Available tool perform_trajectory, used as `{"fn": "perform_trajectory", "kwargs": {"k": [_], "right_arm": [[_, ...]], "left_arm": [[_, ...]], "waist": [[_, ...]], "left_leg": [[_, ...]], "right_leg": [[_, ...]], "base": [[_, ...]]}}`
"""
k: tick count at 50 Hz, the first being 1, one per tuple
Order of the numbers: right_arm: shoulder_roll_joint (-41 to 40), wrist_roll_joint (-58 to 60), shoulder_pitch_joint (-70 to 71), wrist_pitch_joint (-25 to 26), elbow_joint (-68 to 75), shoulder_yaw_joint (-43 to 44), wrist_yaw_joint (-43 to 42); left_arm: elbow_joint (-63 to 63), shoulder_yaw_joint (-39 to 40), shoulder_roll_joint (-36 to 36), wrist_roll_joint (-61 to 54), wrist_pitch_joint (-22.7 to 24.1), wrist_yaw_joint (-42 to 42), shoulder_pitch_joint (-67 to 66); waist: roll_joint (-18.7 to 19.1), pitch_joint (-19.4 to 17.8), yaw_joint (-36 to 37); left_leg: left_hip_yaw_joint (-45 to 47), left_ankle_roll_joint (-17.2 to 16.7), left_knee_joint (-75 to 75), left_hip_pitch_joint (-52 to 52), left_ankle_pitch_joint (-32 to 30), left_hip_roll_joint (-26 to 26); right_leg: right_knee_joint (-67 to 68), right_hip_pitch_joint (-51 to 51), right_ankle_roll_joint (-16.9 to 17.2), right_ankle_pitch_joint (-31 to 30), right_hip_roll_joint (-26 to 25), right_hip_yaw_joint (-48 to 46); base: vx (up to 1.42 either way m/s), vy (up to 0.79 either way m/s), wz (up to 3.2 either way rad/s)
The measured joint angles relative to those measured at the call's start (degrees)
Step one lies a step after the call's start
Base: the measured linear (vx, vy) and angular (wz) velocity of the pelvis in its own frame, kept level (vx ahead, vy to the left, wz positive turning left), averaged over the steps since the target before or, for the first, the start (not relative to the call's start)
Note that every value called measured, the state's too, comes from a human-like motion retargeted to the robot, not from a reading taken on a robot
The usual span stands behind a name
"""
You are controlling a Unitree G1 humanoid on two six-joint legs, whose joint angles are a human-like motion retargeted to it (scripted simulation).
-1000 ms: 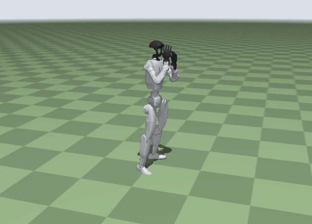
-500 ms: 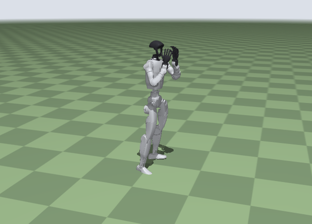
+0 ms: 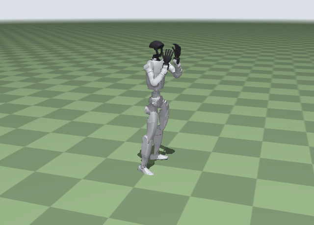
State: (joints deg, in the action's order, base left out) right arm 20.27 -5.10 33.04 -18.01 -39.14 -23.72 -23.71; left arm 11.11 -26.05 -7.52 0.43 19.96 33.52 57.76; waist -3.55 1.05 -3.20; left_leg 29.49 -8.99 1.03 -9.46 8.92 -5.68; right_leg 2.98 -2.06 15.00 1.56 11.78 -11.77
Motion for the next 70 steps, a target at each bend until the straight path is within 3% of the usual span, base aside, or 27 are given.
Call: {"fn": "perform_trajectory", "kwargs": {"k": [9,18,27,33,38,47,50,55,58,65,70], "right_arm": [[-1.75,-2.93,14.25,-1.11,10.82,8.02,-11.38],[1.72,1.01,1.96,0.03,0.13,-0.16,-0.12],[1.52,-3.31,13.4,-1.29,9.24,6.81,-10.14],[0.71,-3.38,6.9,0.38,5.83,3.11,-3.54],[-0.26,-0.74,2.5,0.8,1.91,0.92,0.78],[-0.17,-3.3,19.18,0.3,13.58,9.87,-12.51],[0.59,-3.85,17.6,0.89,13.91,10.07,-11.45],[1.22,-1.87,4.74,1.61,4.12,3.74,-3.68],[0.78,-0.71,2.86,2.17,2.3,3.04,-1.6],[1.88,-1.5,20.11,2.84,13.62,8.4,-11.22],[1.4,-3.77,19.23,2.5,15.96,8.19,-11.39]], "left_arm": [[7.46,-9.3,-2.5,2.28,1.52,-7.66,-13.53],[1.14,-0.5,0.8,0.62,-0.25,-0.98,-2.94],[11.22,-10.5,-3.68,4.47,1.7,-7.12,-13.62],[2.06,-3.68,-0.43,4.75,-2.16,-2.07,-0.65],[-1.36,-0.29,0.29,3.67,-2.69,0.58,3.49],[7.18,-10.98,-1.82,2.96,0.18,-8.45,-11.23],[3.96,-9.69,-0.11,1.01,-1.24,-8.46,-6.06],[-9.19,-3.71,3.33,-2.64,-2.87,-1.14,11.2],[-11.73,-1.86,3.4,-4.28,-2.58,0.92,13.76],[1.36,-9.62,0.86,-1.51,-0.48,-8.06,-5.52],[-0.51,-8.02,1.78,-2.55,-1.88,-8.94,-5.08]], "waist": [[0.1,0.02,1.36],[0.05,0.36,-2.08],[0.77,0.22,-0.02],[0.75,0.13,-2.81],[1.6,0.38,-3.48],[2.16,0.56,-2.74],[1.96,0.68,-3.7],[2.59,0.22,-5.68],[3.23,0.03,-6.32],[3.61,-0.69,-6.31],[2.31,-0.91,-6.44]], "left_leg": [[2.59,0.6,-0.36,-0.42,0.34,-0.68],[0.57,-0.07,-0.11,0.06,-0.03,0.14],[3.95,0.52,-0.55,-0.71,0.52,-0.73],[2.36,0.26,-0.4,-0.63,0.32,-0.14],[2.68,0.3,0.08,-0.87,0.18,-0.31],[5.47,0.68,-0.33,-1.14,0.6,-0.71],[4.85,0.55,-0.47,-0.91,0.61,-0.45],[3.42,0.09,-0.35,-0.65,0.33,-0.28],[3.73,0.11,-0.21,-0.85,0.32,-0.24],[6.23,0.59,-0.38,-1.66,0.71,-0.26],[6.03,0.56,-0.72,-1.64,0.8,-0.15]], "right_leg": [[-0.5,0.97,0.0,-0.84,-1.13,2.57],[-0.16,0.28,0.0,0.03,0.11,0.62],[-0.57,1.44,0.0,-0.88,-1.35,3.92],[-0.34,0.57,0.0,-0.28,-0.42,2.33],[-0.39,0.73,0.0,-0.29,-0.81,2.6],[-0.8,1.94,0.0,-1.19,-1.69,5.34],[-0.85,1.66,0.0,-1.08,-1.23,4.71],[-0.72,1.06,0.0,-0.64,-0.81,3.16],[-0.81,1.08,0.0,-0.7,-0.88,3.46],[-0.85,1.83,0.0,-1.23,-1.34,6.08],[-0.84,1.57,0.0,-1.16,-1.05,5.9]], "base": [[-0.01,-0.02,-0.26],[0.01,0.02,0.22],[0.0,-0.03,-0.34],[0.0,0.02,0.22],[0.0,0.0,-0.05],[0.0,-0.01,-0.26],[0.0,0.02,0.16],[0.0,0.01,0.22],[0.0,0.0,0.0],[0.0,-0.01,-0.31],[0.0,0.0,0.04]]}}
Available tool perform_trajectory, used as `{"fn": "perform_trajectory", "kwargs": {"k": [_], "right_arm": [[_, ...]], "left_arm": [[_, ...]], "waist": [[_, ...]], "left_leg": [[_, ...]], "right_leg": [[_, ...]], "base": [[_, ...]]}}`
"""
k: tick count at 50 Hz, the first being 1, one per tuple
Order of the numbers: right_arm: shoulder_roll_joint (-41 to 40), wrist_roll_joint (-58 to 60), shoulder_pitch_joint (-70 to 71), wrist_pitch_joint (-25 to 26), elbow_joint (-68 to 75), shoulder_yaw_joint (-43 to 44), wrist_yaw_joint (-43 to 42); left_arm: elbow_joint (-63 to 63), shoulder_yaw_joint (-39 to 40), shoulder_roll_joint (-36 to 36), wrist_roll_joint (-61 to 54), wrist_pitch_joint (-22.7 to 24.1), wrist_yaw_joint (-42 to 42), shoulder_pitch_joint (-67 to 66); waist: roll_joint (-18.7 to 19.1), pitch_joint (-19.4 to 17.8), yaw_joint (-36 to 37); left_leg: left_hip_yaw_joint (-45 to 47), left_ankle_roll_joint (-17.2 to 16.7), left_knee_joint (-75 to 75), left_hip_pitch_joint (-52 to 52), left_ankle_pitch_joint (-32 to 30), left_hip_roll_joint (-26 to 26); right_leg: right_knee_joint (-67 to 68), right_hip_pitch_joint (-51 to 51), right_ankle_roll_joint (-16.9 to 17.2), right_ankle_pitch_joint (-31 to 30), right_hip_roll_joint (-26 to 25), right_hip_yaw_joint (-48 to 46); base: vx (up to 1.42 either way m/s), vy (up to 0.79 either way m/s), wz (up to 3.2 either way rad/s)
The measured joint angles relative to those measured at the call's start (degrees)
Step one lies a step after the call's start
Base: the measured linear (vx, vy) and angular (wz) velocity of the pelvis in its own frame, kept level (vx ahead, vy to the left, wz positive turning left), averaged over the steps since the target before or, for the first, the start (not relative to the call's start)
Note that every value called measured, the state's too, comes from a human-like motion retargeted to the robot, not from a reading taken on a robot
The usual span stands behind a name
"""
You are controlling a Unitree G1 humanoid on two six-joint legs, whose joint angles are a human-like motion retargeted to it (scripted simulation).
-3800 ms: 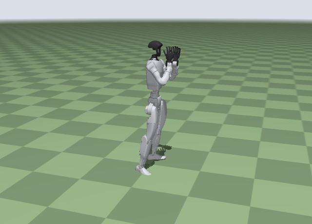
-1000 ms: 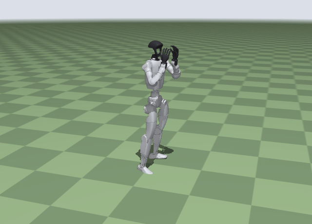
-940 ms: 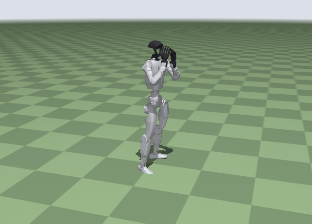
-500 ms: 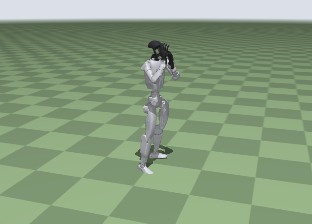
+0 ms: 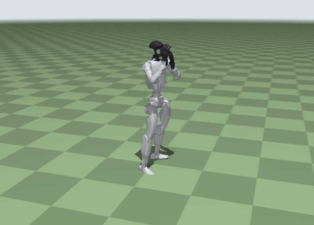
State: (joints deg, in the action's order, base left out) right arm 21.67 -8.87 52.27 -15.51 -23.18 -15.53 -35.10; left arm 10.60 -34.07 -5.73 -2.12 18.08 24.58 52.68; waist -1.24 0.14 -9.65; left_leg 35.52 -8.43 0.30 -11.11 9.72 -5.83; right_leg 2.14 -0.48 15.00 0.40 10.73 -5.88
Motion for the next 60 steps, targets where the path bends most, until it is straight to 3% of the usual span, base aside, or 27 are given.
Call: {"fn": "perform_trajectory", "kwargs": {"k": [5,9,15,18,28,32,37,40,45,50,55,60], "right_arm": [[-0.14,0.73,-13.05,0.54,-9.02,-7.53,8.59],[-1.46,1.92,-12.77,1.99,-8.54,-8.24,12.25],[-2.52,2.01,1.32,1.75,4.15,-6.64,3.19],[-2.18,1.11,1.39,0.71,7.02,-6.84,1.0],[-1.87,-0.34,-18.22,1.93,-6.95,-22.73,18.39],[-4.93,3.62,-12.53,1.9,-4.33,-20.31,13.17],[-7.81,4.97,-0.99,1.44,8.67,-13.43,2.25],[-8.73,3.85,2.08,2.1,17.01,-10.9,-0.87],[-7.16,1.2,-7.62,1.03,12.84,-9.25,1.58],[-4.55,2.64,-22.26,0.07,1.35,-13.55,12.73],[-8.49,7.21,-16.57,1.1,7.24,-14.63,14.49],[-13.78,8.31,-6.25,2.53,20.72,-11.88,5.51]], "left_arm": [[-9.44,6.35,0.27,-4.12,-0.18,8.78,10.63],[-8.72,10.3,-1.35,-4.1,-0.18,8.99,7.27],[7.38,3.53,-7.44,-0.68,1.9,0.61,-13.61],[9.04,3.1,-9.44,-1.02,2.48,-1.08,-17.0],[-11.22,17.26,-8.95,-7.03,-1.06,10.73,-3.12],[-5.38,16.79,-8.83,-8.51,1.17,9.63,-11.45],[9.26,8.1,-11.12,-7.66,3.91,1.32,-27.84],[10.01,4.49,-11.27,-6.15,3.27,-1.11,-28.38],[-4.16,9.06,-8.23,-4.03,0.41,4.91,-14.29],[-18.41,16.34,-9.38,-2.78,-1.09,9.33,-5.05],[-8.43,20.26,-11.19,-1.66,1.16,9.6,-17.18],[6.35,12.31,-12.54,-1.59,3.67,3.72,-32.4]], "waist": [[0.07,0.34,0.35],[-0.11,0.49,1.24],[-1.95,0.36,3.88],[-3.3,0.57,5.49],[-5.49,-0.32,11.34],[-6.03,-0.91,14.44],[-6.94,-0.56,17.17],[-7.15,0.22,17.36],[-7.59,0.82,16.39],[-7.06,1.33,14.96],[-5.65,0.88,15.32],[-4.98,0.2,16.89]], "left_leg": [[-1.12,-0.35,0.37,0.3,-0.47,-0.52],[-1.03,-0.1,0.76,0.13,-0.58,-0.55],[-1.12,0.39,0.33,0.37,-0.38,-0.25],[-2.61,0.34,-0.1,1.06,-0.33,-0.13],[-9.42,-0.07,0.43,2.41,-1.19,0.2],[-9.74,0.34,0.19,2.61,-1.09,0.32],[-9.97,0.61,-0.42,3.14,-0.7,0.47],[-11.22,0.49,-0.43,3.55,-0.76,0.57],[-14.78,-0.13,0.17,4.25,-1.57,1.19],[-15.79,-1.4,1.08,4.23,-2.41,1.8],[-12.02,-0.78,1.16,3.03,-1.91,1.71],[-8.2,0.42,-0.35,2.54,-0.53,0.76]], "right_leg": [[-0.11,-0.35,0.0,0.13,-0.45,-1.44],[-0.12,-0.29,0.0,0.1,-0.63,-1.33],[-0.09,-0.21,0.0,-0.03,-0.15,-1.09],[-0.11,-0.67,0.0,0.14,0.4,-2.49],[0.19,-3.53,-0.01,1.4,1.57,-9.54],[0.26,-3.54,-0.01,1.37,1.77,-9.67],[0.21,-3.4,-0.04,1.19,2.07,-9.68],[0.28,-3.82,-0.31,1.34,2.3,-10.91],[0.42,-5.31,-0.49,1.9,3.03,-14.73],[0.2,-5.85,-0.37,2.13,3.5,-16.0],[0.31,-4.28,-0.39,1.69,3.22,-11.8],[0.51,-2.58,0.0,0.85,2.15,-7.67]], "base": [[0.0,-0.02,0.17],[0.0,0.0,0.0],[0.0,0.0,0.04],[0.0,0.02,0.43],[0.0,0.01,0.61],[0.0,0.0,0.05],[0.0,0.0,0.04],[0.0,0.03,0.39],[0.0,0.03,0.64],[0.0,0.02,0.23],[0.0,0.0,-0.68],[-0.02,-0.02,-0.71]]}}
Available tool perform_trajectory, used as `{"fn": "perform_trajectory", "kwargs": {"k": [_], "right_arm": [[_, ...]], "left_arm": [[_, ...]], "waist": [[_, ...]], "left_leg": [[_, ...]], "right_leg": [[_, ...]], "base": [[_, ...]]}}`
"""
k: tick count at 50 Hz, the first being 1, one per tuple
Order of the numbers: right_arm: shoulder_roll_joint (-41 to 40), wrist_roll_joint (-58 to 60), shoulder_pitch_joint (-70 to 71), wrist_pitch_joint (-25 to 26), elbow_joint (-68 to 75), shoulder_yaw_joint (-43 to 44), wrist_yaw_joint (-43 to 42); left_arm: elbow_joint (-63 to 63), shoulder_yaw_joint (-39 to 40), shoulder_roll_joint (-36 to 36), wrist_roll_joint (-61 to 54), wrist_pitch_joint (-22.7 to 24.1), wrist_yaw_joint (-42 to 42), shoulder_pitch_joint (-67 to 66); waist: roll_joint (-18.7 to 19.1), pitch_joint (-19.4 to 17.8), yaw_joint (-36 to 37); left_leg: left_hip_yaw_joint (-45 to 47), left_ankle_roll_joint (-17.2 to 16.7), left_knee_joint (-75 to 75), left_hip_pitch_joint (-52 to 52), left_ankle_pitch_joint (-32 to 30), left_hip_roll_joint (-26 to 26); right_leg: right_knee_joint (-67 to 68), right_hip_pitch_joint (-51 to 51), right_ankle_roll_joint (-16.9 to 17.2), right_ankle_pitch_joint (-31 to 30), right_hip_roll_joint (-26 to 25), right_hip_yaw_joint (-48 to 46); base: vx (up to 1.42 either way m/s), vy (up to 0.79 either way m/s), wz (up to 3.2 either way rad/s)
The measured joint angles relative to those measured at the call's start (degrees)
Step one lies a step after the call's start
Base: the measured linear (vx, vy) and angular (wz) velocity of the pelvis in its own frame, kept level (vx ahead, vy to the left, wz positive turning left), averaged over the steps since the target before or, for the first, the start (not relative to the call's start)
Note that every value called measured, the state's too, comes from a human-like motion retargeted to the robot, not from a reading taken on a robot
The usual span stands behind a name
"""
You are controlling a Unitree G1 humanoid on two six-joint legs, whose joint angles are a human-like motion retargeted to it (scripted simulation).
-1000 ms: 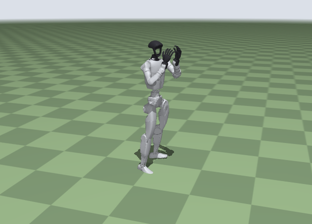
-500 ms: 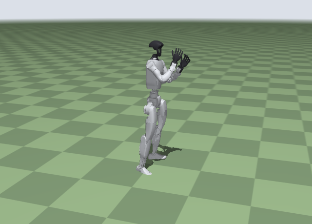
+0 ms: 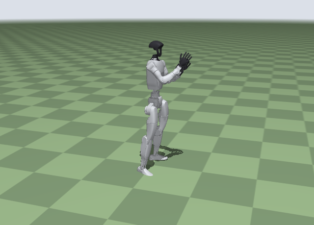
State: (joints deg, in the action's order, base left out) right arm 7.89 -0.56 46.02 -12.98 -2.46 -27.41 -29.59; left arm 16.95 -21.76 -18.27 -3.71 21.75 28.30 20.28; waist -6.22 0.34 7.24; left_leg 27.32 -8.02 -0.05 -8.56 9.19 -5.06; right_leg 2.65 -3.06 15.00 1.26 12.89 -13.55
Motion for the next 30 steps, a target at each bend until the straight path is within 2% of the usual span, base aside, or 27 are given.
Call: {"fn": "perform_trajectory", "kwargs": {"k": [4,9,13,15,18,23,26,30], "right_arm": [[1.38,-5.1,-1.06,-0.8,1.79,-2.91,-0.82],[9.53,-7.6,-15.24,-2.57,-12.77,-6.32,5.01],[11.8,-6.76,-20.48,-2.65,-19.3,-6.64,10.52],[10.7,-5.58,-17.74,-2.16,-18.66,-5.9,10.31],[6.6,-2.6,-8.86,-1.01,-11.78,-3.21,5.29],[0.59,-2.56,0.06,0.25,0.71,2.18,-1.04],[1.66,-4.75,-2.76,-0.64,0.16,1.95,-1.16],[8.36,-5.29,-14.41,-2.79,-10.62,-0.74,2.85]], "left_arm": [[-1.89,-3.71,0.45,1.47,-1.77,0.68,4.95],[-18.32,0.11,1.93,2.11,-5.04,5.35,21.81],[-26.52,2.17,1.13,-0.1,-5.44,5.33,26.03],[-25.05,2.48,0.39,-1.15,-4.36,5.0,23.18],[-15.62,2.6,-0.74,-1.06,-2.56,3.24,13.21],[-3.35,-0.98,-0.34,-0.18,-1.24,-2.51,1.2],[-4.43,-2.74,0.98,1.16,-2.19,-2.36,5.49],[-15.73,-1.62,3.03,5.69,-4.4,3.03,19.94]], "waist": [[0.07,-0.14,-0.91],[-0.06,-0.3,-3.46],[0.15,0.14,-4.53],[0.44,0.21,-4.22],[1.02,-0.19,-2.91],[1.59,-0.53,-1.6],[1.32,-0.48,-2.28],[0.91,-0.86,-4.13]], "left_leg": [[-0.65,-0.05,-0.36,0.28,0.13,-0.21],[-3.72,-1.25,0.6,0.44,-0.8,0.56],[-3.73,-1.7,1.15,0.19,-1.24,1.0],[-2.47,-1.31,1.21,-0.21,-1.1,1.03],[0.57,-0.47,0.96,-1.02,-0.53,0.47],[3.58,0.22,0.4,-1.4,0.14,-1.01],[2.47,-0.04,0.45,-0.92,-0.01,-1.15],[-0.91,-1.11,0.88,-0.29,-0.67,-0.4]], "right_leg": [[0.2,-0.25,0.0,-0.02,-0.05,-0.71],[0.58,-1.76,-0.01,0.76,0.94,-4.08],[0.57,-1.82,-0.01,0.93,1.31,-4.1],[0.53,-1.32,-0.02,0.76,1.21,-2.69],[0.44,-0.1,0.0,0.2,0.26,0.57],[0.02,1.2,0.0,-0.8,-1.74,3.49],[-0.07,0.89,0.0,-0.76,-1.73,2.26],[0.43,-0.46,0.0,0.21,-0.48,-1.24]], "base": [[-0.01,0.01,0.12],[-0.01,0.04,0.59],[0.0,0.01,0.0],[-0.01,-0.01,-0.61],[-0.01,-0.05,-0.93],[-0.01,-0.05,-0.53],[0.0,0.01,0.3],[0.01,0.05,0.78]]}}
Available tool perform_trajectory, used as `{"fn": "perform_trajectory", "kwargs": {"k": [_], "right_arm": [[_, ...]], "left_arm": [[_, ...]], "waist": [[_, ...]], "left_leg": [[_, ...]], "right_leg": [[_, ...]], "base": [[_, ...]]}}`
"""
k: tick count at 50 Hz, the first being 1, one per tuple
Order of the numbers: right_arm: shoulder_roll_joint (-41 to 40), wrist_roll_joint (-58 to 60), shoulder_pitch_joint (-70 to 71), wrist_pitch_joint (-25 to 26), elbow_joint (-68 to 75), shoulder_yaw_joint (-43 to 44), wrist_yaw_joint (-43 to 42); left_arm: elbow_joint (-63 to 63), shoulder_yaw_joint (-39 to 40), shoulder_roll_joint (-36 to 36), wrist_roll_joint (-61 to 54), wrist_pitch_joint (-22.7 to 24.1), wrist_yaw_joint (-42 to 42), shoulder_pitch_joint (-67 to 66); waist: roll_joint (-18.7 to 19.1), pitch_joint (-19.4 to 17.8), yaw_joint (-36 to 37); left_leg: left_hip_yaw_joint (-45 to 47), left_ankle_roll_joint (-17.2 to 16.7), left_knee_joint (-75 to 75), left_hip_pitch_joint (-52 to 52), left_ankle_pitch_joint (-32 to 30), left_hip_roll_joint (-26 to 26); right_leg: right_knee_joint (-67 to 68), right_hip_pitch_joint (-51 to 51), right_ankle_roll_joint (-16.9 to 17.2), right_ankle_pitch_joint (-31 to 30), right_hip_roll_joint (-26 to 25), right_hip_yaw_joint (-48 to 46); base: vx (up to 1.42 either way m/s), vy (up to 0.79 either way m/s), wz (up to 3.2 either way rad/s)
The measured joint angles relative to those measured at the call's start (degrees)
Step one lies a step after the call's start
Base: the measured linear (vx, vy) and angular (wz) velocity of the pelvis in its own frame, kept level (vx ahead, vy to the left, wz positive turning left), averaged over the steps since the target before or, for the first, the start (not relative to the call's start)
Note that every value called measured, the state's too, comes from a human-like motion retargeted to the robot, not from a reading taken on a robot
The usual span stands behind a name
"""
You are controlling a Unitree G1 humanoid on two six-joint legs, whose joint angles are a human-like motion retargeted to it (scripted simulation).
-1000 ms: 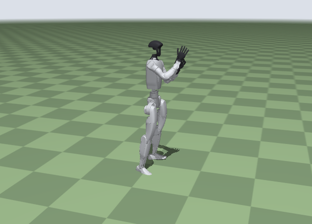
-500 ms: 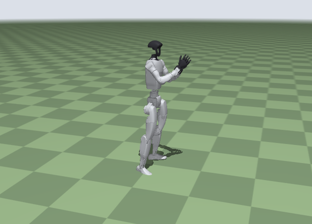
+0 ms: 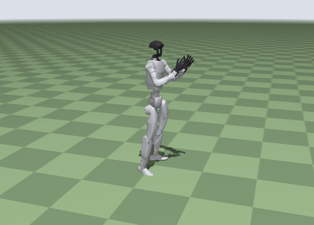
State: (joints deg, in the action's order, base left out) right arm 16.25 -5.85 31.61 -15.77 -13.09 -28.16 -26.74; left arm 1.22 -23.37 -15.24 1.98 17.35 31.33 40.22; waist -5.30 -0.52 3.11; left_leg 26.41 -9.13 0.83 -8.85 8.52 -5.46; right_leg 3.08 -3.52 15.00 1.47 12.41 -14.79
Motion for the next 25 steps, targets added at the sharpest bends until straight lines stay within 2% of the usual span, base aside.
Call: {"fn": "perform_trajectory", "kwargs": {"k": [3,7,12,15,20,25], "right_arm": [[2.13,-0.13,-6.87,-1.29,-6.58,-0.96,4.33],[0.23,2.81,-4.04,-1.26,-8.56,-0.16,4.35],[-3.66,10.12,9.62,0.08,0.28,2.89,-2.56],[-5.51,7.98,12.46,0.48,6.98,3.73,-4.65],[-4.55,0.69,3.9,-0.32,8.48,2.28,-1.46],[-2.16,1.92,-4.01,-2.44,-3.06,1.69,1.69]], "left_arm": [[-10.35,1.39,-0.02,1.59,-1.48,2.38,7.62],[-17.33,0.92,-1.41,-1.01,-0.92,2.35,8.31],[-5.61,-1.28,-4.15,-2.65,3.43,-1.19,-5.73],[3.71,-3.05,-3.52,-1.62,5.15,-4.13,-12.31],[9.12,-2.82,0.73,2.8,3.9,-2.43,-5.89],[3.81,0.72,2.29,5.52,2.17,2.32,4.3]], "waist": [[0.04,-0.06,-0.86],[0.67,-0.09,-0.18],[1.46,-0.46,1.58],[1.26,-0.57,1.44],[0.17,-0.66,-0.29],[0.01,-0.56,-1.76]], "left_leg": [[-1.34,-0.71,0.29,-0.08,-0.39,0.61],[-0.18,-0.2,0.38,-0.77,-0.32,0.71],[3.44,0.96,-0.2,-1.45,0.43,-0.5],[4.0,1.08,-0.46,-1.29,0.71,-0.91],[1.43,0.43,-0.53,-0.47,0.67,-0.15],[-0.68,-0.21,-0.28,0.05,0.18,0.57]], "right_leg": [[0.34,-0.79,0.0,0.6,0.82,-1.37],[0.4,-0.55,0.0,0.58,0.76,-0.04],[0.03,0.93,0.0,-0.33,-1.02,3.63],[-0.15,1.28,0.0,-0.62,-1.5,4.14],[0.15,0.38,0.0,0.01,-0.17,1.62],[0.7,-0.23,0.0,0.74,0.89,-0.47]], "base": [[0.01,0.04,0.43],[0.0,-0.02,-0.29],[0.0,-0.06,-0.67],[0.0,-0.01,-0.12],[0.01,0.05,0.47],[0.0,0.03,0.37]]}}
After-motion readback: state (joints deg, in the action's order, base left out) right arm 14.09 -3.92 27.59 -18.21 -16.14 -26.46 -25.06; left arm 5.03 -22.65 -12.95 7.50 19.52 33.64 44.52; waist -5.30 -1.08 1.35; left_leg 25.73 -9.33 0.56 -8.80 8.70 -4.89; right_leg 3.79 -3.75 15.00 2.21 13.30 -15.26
